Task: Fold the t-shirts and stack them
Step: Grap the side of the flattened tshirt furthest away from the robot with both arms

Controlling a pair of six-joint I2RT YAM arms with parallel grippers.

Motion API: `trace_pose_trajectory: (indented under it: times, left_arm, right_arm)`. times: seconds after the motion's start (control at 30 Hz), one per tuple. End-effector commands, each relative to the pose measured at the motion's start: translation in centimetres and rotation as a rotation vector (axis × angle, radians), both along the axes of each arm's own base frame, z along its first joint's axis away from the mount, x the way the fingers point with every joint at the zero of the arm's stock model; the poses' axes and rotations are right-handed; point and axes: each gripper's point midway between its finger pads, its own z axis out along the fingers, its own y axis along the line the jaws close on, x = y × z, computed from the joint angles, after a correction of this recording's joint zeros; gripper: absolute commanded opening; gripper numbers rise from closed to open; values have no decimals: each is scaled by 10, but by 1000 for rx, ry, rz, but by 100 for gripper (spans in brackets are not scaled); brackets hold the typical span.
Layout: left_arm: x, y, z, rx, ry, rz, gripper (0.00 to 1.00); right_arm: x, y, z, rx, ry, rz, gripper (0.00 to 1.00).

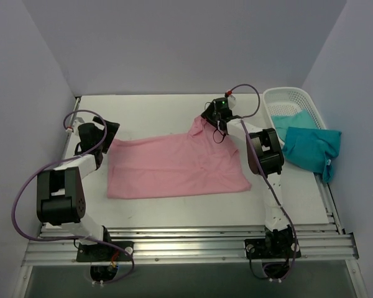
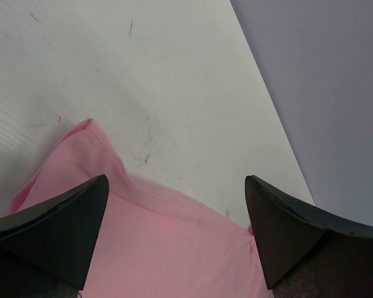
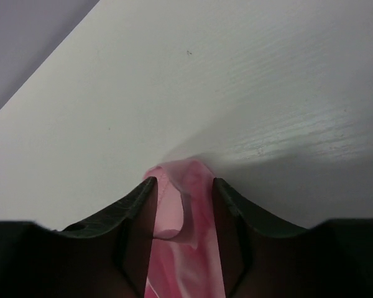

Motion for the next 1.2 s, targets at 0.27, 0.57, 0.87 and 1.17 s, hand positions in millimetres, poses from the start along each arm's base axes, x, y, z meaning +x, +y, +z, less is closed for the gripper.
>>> trace_pose_trajectory:
  times: [0.27, 0.57, 0.87, 1.17]
  left_arm:
    - [15, 6, 1, -13, -41, -1, 100]
    - [25, 24, -6, 15, -16, 36, 100]
    - [62, 60, -36, -45, 64, 83, 92]
    - [57, 55, -33, -57, 76, 64, 91]
  right_arm:
    - [-12, 7, -24, -22, 65, 40, 5]
    - [-18, -1, -23, -35, 69, 31, 0]
    - [-29, -24, -15, -36, 65, 6, 0]
    - [-35, -35, -23, -21, 80, -6, 0]
